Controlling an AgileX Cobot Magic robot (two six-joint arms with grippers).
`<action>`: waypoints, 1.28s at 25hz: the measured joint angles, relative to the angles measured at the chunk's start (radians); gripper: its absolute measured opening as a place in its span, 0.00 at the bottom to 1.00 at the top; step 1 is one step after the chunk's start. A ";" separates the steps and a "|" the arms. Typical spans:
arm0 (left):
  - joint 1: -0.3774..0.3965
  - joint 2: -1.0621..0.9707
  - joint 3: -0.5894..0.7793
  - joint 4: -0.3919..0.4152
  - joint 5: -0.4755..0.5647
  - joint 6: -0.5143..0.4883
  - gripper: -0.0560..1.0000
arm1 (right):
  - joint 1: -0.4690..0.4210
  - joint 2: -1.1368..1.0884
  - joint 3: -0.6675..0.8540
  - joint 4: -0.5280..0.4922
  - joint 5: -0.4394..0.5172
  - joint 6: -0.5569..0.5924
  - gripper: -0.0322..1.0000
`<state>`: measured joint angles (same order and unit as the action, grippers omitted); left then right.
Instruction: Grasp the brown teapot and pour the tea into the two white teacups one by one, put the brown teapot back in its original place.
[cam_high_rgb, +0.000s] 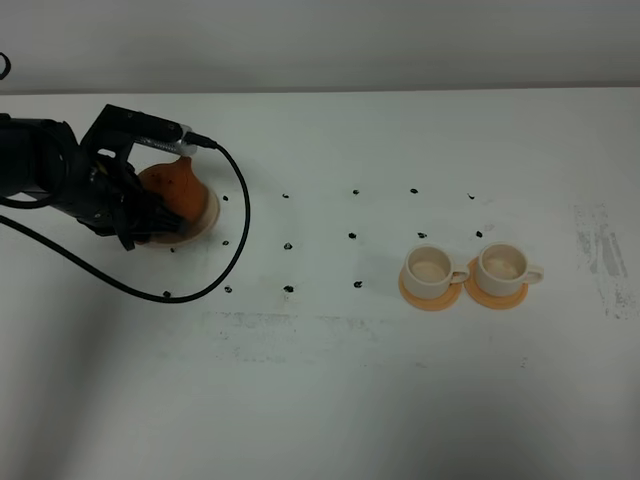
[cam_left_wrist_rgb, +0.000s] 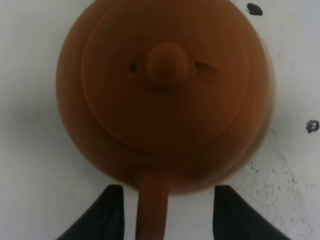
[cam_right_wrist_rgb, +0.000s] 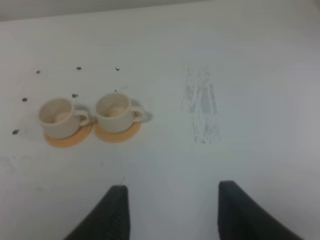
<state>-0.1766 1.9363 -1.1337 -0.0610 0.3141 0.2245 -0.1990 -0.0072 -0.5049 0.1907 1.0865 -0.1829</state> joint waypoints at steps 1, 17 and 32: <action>0.000 0.000 0.000 0.000 0.000 0.000 0.46 | 0.000 0.000 0.000 0.000 0.000 0.000 0.44; 0.022 0.000 0.000 0.000 0.002 -0.005 0.17 | 0.000 0.000 0.000 0.000 0.000 0.000 0.44; 0.029 -0.045 -0.001 0.000 0.011 0.053 0.17 | 0.000 0.000 0.000 0.000 0.000 0.000 0.44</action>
<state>-0.1478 1.8908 -1.1351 -0.0613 0.3255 0.2771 -0.1990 -0.0072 -0.5049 0.1907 1.0865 -0.1829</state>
